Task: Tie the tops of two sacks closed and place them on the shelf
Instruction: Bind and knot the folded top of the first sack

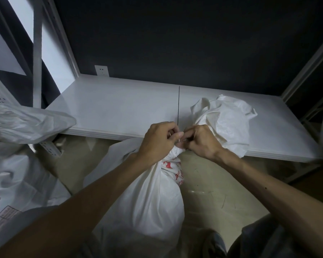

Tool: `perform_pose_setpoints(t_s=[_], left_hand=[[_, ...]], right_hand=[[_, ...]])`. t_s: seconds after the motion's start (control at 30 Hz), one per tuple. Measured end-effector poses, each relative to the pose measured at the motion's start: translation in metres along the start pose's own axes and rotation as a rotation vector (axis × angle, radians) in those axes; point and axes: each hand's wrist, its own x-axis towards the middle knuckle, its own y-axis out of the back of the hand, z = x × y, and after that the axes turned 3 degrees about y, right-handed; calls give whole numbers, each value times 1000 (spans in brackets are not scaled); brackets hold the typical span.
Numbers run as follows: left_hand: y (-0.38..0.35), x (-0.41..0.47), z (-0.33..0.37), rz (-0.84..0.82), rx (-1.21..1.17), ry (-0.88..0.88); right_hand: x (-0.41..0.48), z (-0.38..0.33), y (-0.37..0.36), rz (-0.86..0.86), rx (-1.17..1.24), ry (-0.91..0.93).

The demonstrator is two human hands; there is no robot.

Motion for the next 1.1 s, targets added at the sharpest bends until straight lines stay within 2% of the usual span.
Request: perform_pose_setpoints(t_s=[0.17,0.33,0.5,0.57,0.7,0.77,0.8,0.87,0.9,0.97,1.03,1.1], left_hand=[[-1,-1,-6,-39,44,-30],[0,-2,-8,101,211,-141],[-2,-1,-14,195,130,-204],[-5,-3,-17,209,115,-209],[-12,-2,-8,209,119,-184],[5,10,7,325,71,-164],[18,19,10,400,70,-178],[38,33,0,445,94,-231],[38,26,-3,430,94,-182],[24,14,-3,284,55,-38],[7,13,0,195,-35,103],[-2,16,0,92,-91,184]], right_hand=[[-2,1,-3,18,-16,-10],[-1,1,-2,24,64,-11],[-3,5,-9,62,-76,5],[-4,6,-11,29,-181,-40],[-9,14,-6,-101,-174,-196],[-19,18,-9,-175,-284,-225],[-25,17,-15,-144,-260,-246],[-30,18,-26,-12,-64,-266],[-31,20,-27,15,-1,-248],[-27,25,-24,43,4,-191],[-27,35,-17,-20,2,-192],[-28,37,-10,20,15,-207]])
